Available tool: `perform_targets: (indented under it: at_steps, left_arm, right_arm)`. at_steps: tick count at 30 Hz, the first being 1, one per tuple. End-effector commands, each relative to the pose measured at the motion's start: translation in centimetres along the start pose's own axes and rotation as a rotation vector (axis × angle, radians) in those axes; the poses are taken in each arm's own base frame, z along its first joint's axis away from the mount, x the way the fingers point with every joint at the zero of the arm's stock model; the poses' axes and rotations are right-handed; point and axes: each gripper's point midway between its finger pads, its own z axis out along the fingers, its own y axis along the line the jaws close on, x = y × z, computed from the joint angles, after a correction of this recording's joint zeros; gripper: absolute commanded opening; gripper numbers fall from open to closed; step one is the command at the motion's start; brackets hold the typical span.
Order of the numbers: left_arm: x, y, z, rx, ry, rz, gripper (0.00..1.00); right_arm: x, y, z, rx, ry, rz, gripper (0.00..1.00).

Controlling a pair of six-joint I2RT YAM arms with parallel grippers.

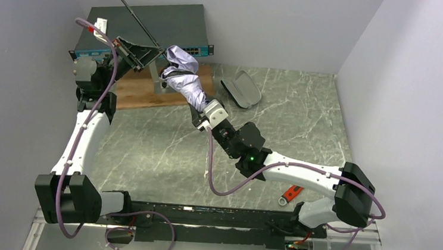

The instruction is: Open the umbrella

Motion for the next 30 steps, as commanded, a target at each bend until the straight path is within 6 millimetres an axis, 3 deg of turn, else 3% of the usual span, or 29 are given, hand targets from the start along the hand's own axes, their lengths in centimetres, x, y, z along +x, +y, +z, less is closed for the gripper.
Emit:
perform_targets:
  at_steps: [1, 3, 4, 6, 9, 11, 17, 19, 22, 23, 24, 28, 30]
  left_arm:
    - [-2.3, -4.0, 0.7, 0.104, -0.029, 0.176, 0.00]
    - [-2.5, -5.1, 0.8, 0.131, -0.008, 0.255, 0.00]
    - [-2.4, -5.5, 0.8, 0.142, 0.005, 0.292, 0.00]
    - [-1.7, -5.9, 0.8, 0.160, 0.054, 0.363, 0.00]
    - [0.9, -6.2, 0.5, 0.178, 0.152, 0.511, 0.00]
    - [3.9, -6.6, 0.5, 0.210, 0.236, 0.629, 0.00]
    - [17.0, -9.0, -0.7, 0.434, 0.487, 0.951, 0.00]
    - [16.8, -8.3, 0.1, 0.373, 0.441, 0.939, 0.00]
    - [12.7, -6.0, 2.4, 0.238, 0.345, 0.870, 0.00]
    - [12.0, -6.2, 2.8, 0.243, 0.322, 0.889, 0.00]
    - [12.5, -6.9, 3.1, 0.271, 0.320, 0.927, 0.00]
    - [18.2, -10.6, 3.0, 0.433, 0.388, 0.923, 0.00]
    - [18.6, -11.0, 3.6, 0.428, 0.365, 0.857, 0.00]
  right_arm:
    - [-5.0, -1.9, -0.1, 0.017, -0.100, 0.098, 0.30]
    - [-4.6, -1.7, -0.9, -0.082, -0.023, 0.119, 0.70]
    - [-4.7, -1.9, -1.5, -0.141, 0.006, 0.130, 0.83]
    - [-5.1, -2.2, -3.3, -0.277, 0.076, 0.134, 0.94]
    - [-6.4, -3.2, -6.9, -0.458, 0.150, 0.158, 0.98]
    - [-6.8, -4.9, -8.7, -0.476, 0.199, 0.212, 0.99]
    - [-5.3, -9.9, -11.3, -0.343, 0.365, 0.416, 1.00]
    - [-5.0, -10.3, -12.4, -0.324, 0.389, 0.448, 1.00]
    - [-4.9, -10.1, -14.1, -0.285, 0.411, 0.485, 1.00]
    - [-4.7, -10.1, -14.6, -0.255, 0.420, 0.513, 1.00]
    - [-4.7, -10.2, -15.0, -0.225, 0.424, 0.534, 1.00]
    - [-4.8, -10.2, -15.6, -0.212, 0.399, 0.530, 1.00]
    - [-5.0, -10.5, -15.3, -0.220, 0.370, 0.478, 0.99]
